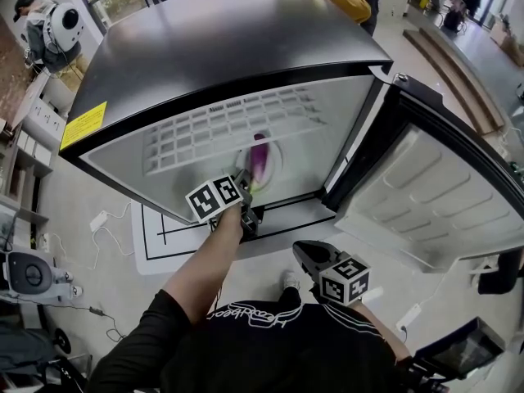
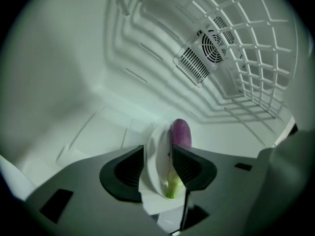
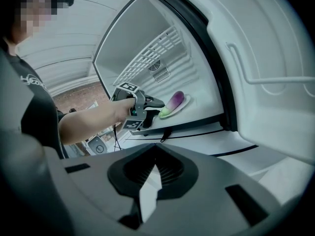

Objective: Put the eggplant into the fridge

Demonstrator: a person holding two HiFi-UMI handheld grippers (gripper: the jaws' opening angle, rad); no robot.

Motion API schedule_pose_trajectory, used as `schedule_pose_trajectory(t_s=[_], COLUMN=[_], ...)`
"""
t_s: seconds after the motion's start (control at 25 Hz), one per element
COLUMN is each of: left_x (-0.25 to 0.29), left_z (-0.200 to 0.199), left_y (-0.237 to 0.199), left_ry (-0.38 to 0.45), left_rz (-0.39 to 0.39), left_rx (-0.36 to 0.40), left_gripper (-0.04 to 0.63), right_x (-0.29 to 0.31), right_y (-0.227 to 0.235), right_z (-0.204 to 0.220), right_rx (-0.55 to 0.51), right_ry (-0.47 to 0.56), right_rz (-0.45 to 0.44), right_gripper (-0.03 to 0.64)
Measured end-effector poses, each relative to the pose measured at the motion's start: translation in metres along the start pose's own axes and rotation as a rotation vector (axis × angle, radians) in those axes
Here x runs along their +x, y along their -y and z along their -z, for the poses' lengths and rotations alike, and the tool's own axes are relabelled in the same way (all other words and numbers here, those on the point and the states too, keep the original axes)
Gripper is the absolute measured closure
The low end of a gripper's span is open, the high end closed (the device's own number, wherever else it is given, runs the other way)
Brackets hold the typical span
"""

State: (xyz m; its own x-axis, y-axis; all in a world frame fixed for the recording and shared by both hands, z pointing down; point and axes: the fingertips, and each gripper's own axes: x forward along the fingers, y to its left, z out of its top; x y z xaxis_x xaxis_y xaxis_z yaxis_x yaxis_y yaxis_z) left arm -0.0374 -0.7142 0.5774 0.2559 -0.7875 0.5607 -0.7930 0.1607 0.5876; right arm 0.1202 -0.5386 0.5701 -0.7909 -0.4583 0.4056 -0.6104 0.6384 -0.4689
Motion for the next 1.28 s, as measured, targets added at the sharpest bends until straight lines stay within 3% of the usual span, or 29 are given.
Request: schedule_pose_trajectory(t_s=[0.32, 0.52, 0.68, 0.72, 0.8, 0.92, 1.04, 1.28], left_x=[-0.029, -0.06, -0.094, -0.106, -0.13, -0.168, -0.206, -0.285], left_z=[-0.002, 0.006, 0.02, 0.022, 0.027, 0.038, 0.052, 0.074], left_y=[0.003, 0.03, 0.06, 0.069, 0.082, 0.1, 0.11, 0.098], left_ry=[0.026, 0.026, -0.023, -0.035, -0.043, -0.048, -0.042, -0.012], left_rz=[0.06, 0.254, 0.426, 0.472, 0.532, 0.612, 0.682, 0.73], left_rx=[0.032, 0.059, 0.118, 0.14, 0.218, 0.369, 0.465, 0.673], left_gripper=[0.433, 0.434, 0.437, 0.448, 0.582, 0.588, 0.586, 0.588], right_x=[0.004, 0.004, -0.003, -0.006, -0.013, -0.022, -0.03, -0.047], right_y=[-0.014, -0.028, -0.041, -0.045, -0.052, -0.069, -0.092, -0.142], right_z=[-0.001, -0.014, -0.02, -0.021, -0.024, -0.028, -0.031, -0.032], right_rx=[-0.007, -0.033, -0.052, -0.056, -0.058, -0.042, -0.057, -0.138], right_ry=[0.002, 0.035, 0.067, 0.076, 0.095, 0.136, 0.169, 0.213], right_rz=[-0.024, -0.033, -0.028, -0.023, -0.016, -0.025, -0.038, -0.057], right_gripper=[0.611, 0.611, 0.611, 0.61, 0.611, 0.611, 0.61, 0.611])
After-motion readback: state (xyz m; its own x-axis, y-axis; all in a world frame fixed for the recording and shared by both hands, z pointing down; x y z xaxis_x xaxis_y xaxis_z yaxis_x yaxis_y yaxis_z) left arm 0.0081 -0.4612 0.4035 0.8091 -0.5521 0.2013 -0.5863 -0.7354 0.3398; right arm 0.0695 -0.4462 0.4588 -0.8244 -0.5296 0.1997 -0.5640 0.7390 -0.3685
